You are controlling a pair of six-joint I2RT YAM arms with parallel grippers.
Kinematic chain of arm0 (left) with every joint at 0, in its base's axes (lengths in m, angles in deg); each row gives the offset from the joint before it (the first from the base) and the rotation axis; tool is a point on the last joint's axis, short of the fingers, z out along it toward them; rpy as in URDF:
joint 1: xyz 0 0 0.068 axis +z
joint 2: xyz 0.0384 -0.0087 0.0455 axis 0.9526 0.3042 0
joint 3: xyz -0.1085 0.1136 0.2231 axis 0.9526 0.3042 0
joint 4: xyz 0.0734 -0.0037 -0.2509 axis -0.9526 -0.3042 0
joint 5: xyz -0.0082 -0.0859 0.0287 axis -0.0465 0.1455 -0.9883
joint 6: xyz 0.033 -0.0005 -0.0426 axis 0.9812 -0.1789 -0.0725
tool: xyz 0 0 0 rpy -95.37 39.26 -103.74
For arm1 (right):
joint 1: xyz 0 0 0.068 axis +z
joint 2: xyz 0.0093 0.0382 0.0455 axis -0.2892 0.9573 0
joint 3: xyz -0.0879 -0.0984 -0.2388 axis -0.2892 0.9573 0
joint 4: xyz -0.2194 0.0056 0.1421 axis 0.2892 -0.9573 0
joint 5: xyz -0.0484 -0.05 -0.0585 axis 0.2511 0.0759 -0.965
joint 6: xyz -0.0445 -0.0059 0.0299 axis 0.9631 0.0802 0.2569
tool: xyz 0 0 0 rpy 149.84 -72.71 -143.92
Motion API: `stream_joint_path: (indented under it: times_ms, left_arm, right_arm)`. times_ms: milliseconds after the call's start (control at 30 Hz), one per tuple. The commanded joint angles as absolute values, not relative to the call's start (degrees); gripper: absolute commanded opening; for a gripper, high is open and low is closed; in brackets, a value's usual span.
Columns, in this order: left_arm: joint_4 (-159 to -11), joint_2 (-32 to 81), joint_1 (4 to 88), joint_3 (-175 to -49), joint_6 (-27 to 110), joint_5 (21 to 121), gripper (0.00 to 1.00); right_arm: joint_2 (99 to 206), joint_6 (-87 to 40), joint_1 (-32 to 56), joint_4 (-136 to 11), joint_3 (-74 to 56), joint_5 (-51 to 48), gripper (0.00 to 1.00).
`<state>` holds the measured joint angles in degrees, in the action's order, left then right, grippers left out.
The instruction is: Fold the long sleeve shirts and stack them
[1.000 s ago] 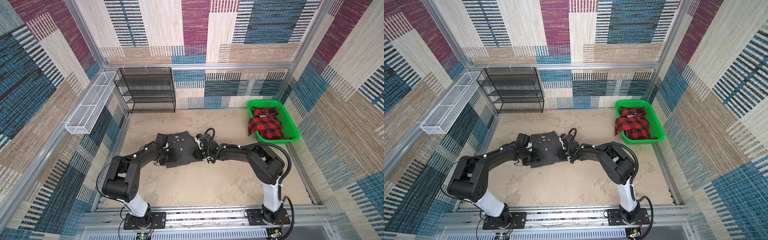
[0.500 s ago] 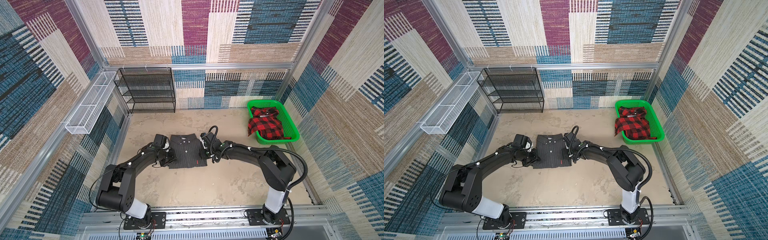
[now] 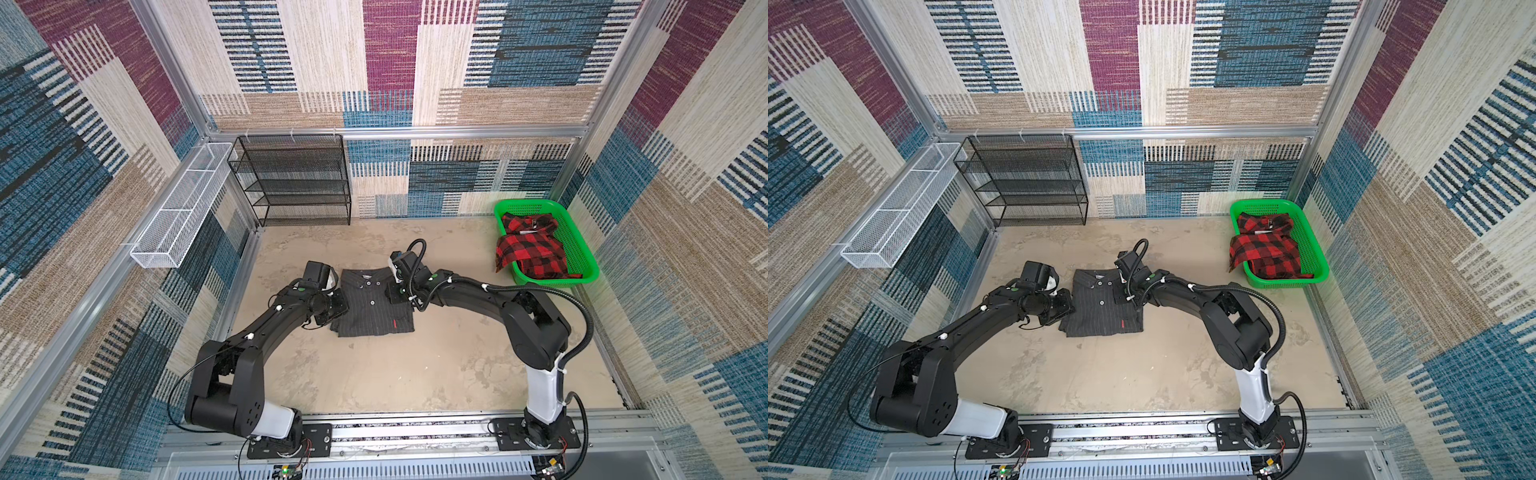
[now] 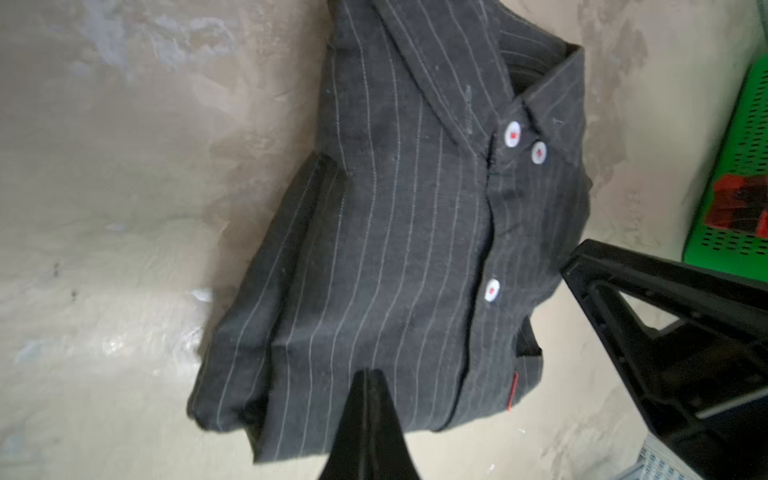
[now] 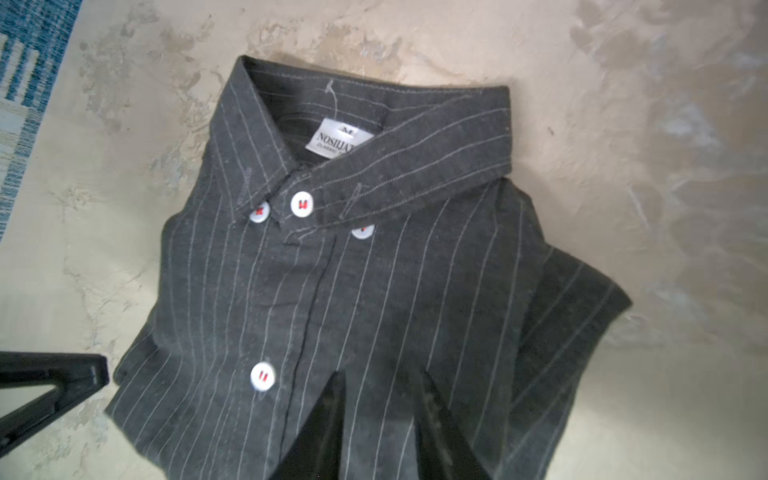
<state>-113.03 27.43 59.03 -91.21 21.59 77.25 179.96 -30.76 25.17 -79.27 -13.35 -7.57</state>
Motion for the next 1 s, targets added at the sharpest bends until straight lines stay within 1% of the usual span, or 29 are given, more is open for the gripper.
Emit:
stream_joint_path:
  times_ms: [0,200,400,667,833,867,967]
  left_arm:
    - [-107.7,29.41,59.03,-89.68,19.4,78.09,0.0]
    - [-104.81,33.36,59.11,-85.44,18.67,76.54,0.0]
    - [-105.91,34.8,59.58,-85.56,19.49,73.98,0.0]
    - [-113.57,30.1,59.57,-90.58,21.18,71.3,0.0]
    - [-114.35,25.15,59.23,-92.73,19.54,74.54,0.0]
    - [-113.56,24.63,58.93,-92.92,18.79,76.27,0.01]
    - [-111.43,23.69,56.3,-93.74,16.58,79.39,0.11]
  right_arm:
    - [182.67,-32.35,24.96,-75.71,-13.95,-7.55,0.29]
    - [184.06,-33.94,22.41,-73.51,-9.75,-7.86,0.27]
    - [182.88,-31.89,20.54,-74.13,-8.47,-9.0,0.27]
    - [178.18,-29.08,20.45,-77.97,-9.44,-12.1,0.29]
    - [173.42,-28.49,20.46,-79.64,-8.28,-12.77,0.31]
    - [172.39,-28.66,20.46,-79.86,-7.71,-13.01,0.31]
    - [169.24,-29.03,20.37,-80.05,-5.65,-13.76,0.33]
